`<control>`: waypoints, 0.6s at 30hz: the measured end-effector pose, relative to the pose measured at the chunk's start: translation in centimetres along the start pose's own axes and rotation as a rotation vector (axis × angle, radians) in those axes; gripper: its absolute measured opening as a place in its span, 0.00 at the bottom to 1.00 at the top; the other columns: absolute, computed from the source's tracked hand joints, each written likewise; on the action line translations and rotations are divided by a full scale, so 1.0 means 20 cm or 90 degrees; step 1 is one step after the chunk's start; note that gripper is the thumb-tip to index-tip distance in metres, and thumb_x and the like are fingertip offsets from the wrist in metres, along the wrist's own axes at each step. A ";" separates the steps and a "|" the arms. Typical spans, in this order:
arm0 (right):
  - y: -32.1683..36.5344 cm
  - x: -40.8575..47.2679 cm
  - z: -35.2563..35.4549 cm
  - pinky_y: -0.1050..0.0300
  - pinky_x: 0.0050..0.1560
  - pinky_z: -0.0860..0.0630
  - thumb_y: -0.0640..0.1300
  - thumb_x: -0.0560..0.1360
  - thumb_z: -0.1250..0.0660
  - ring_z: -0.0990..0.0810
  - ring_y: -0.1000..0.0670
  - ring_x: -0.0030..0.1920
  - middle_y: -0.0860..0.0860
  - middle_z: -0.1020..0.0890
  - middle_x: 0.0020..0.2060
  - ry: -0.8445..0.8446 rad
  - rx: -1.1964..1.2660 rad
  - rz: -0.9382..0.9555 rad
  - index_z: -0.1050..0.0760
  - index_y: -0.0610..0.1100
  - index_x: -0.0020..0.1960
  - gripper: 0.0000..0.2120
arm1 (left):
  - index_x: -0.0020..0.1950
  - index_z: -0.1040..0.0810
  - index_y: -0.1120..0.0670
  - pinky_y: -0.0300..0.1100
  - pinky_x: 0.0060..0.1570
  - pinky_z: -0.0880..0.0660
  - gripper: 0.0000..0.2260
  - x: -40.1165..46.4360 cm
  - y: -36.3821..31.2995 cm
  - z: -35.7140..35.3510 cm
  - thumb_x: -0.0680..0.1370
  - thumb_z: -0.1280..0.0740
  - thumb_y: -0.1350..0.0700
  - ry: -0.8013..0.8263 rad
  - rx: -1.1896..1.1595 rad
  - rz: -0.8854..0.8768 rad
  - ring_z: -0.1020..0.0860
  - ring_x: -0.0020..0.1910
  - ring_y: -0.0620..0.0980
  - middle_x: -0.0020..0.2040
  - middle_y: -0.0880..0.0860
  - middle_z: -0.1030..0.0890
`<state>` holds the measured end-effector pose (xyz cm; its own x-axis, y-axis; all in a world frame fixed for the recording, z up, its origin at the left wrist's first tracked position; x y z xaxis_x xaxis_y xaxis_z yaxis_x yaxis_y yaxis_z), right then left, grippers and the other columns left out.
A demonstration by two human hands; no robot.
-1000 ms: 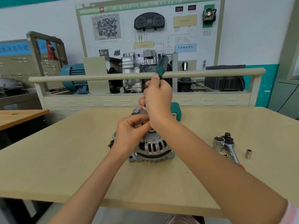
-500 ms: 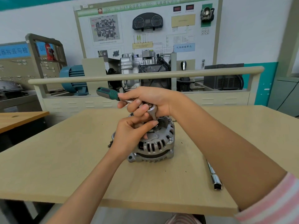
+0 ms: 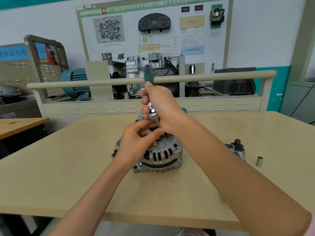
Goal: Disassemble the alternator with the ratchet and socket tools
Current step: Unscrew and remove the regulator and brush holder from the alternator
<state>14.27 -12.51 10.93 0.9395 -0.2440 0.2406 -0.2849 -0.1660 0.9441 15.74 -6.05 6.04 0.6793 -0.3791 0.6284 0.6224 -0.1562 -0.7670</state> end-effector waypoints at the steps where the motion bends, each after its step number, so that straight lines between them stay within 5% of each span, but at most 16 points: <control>1: -0.02 0.01 -0.04 0.69 0.19 0.36 0.48 0.82 0.46 0.35 0.58 0.16 0.51 0.33 0.28 0.047 -0.055 -0.044 0.31 0.42 0.40 0.15 | 0.42 0.17 0.44 0.31 0.29 0.30 0.09 0.00 0.00 0.00 0.72 0.29 0.60 0.007 -0.009 0.011 0.28 0.23 0.41 0.24 0.48 0.23; 6: -0.09 -0.01 -0.17 0.68 0.18 0.35 0.46 0.82 0.47 0.34 0.59 0.18 0.54 0.32 0.21 0.230 -0.179 -0.188 0.28 0.39 0.44 0.15 | 0.45 0.18 0.54 0.29 0.30 0.30 0.07 0.00 0.00 0.00 0.72 0.31 0.64 0.018 -0.030 0.025 0.26 0.24 0.40 0.32 0.46 0.17; 8: -0.10 -0.03 -0.18 0.68 0.18 0.35 0.46 0.83 0.47 0.34 0.59 0.18 0.54 0.32 0.20 0.239 -0.179 -0.195 0.27 0.38 0.45 0.16 | 0.44 0.17 0.55 0.28 0.35 0.27 0.07 0.00 0.00 0.01 0.71 0.30 0.66 0.001 -0.049 0.022 0.20 0.32 0.40 0.37 0.46 0.16; 10: -0.07 -0.02 -0.15 0.68 0.19 0.35 0.45 0.82 0.46 0.33 0.58 0.18 0.53 0.31 0.22 0.167 -0.178 -0.129 0.26 0.37 0.46 0.15 | 0.42 0.18 0.56 0.28 0.40 0.26 0.07 0.00 -0.01 0.00 0.71 0.30 0.68 -0.005 -0.062 0.017 0.18 0.40 0.40 0.38 0.46 0.15; 14: 0.10 -0.09 0.04 0.56 0.28 0.30 0.45 0.83 0.51 0.29 0.50 0.28 0.51 0.31 0.30 -0.186 -0.132 0.204 0.32 0.45 0.42 0.14 | 0.29 0.23 0.55 0.23 0.26 0.33 0.20 -0.03 -0.07 -0.01 0.70 0.38 0.78 -0.007 -0.036 -0.023 0.26 0.23 0.34 0.26 0.50 0.20; 16: 0.10 -0.14 0.13 0.51 0.35 0.28 0.45 0.83 0.54 0.29 0.47 0.32 0.50 0.31 0.33 -0.283 -0.030 0.241 0.37 0.47 0.41 0.13 | 0.25 0.24 0.54 0.22 0.24 0.35 0.23 -0.03 -0.07 -0.01 0.69 0.41 0.80 -0.008 -0.026 -0.036 0.28 0.20 0.34 0.23 0.51 0.23; 18: 0.07 -0.10 0.14 0.55 0.32 0.28 0.45 0.83 0.54 0.30 0.49 0.32 0.50 0.31 0.33 -0.250 0.016 0.174 0.36 0.44 0.44 0.13 | 0.32 0.19 0.53 0.25 0.25 0.33 0.20 -0.02 -0.06 -0.01 0.70 0.37 0.76 -0.006 -0.019 -0.040 0.28 0.21 0.36 0.22 0.45 0.23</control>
<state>11.51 -14.92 11.24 0.6878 -0.6239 0.3710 -0.5203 -0.0675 0.8513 14.57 -5.89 6.65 0.6427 -0.3590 0.6768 0.6525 -0.2065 -0.7291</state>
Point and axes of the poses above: each hand's wrist, its own x-axis towards the middle knuckle, its own z-axis out of the back of the hand, y = z × x, the point moved 10 cm from there along x, towards the middle knuckle
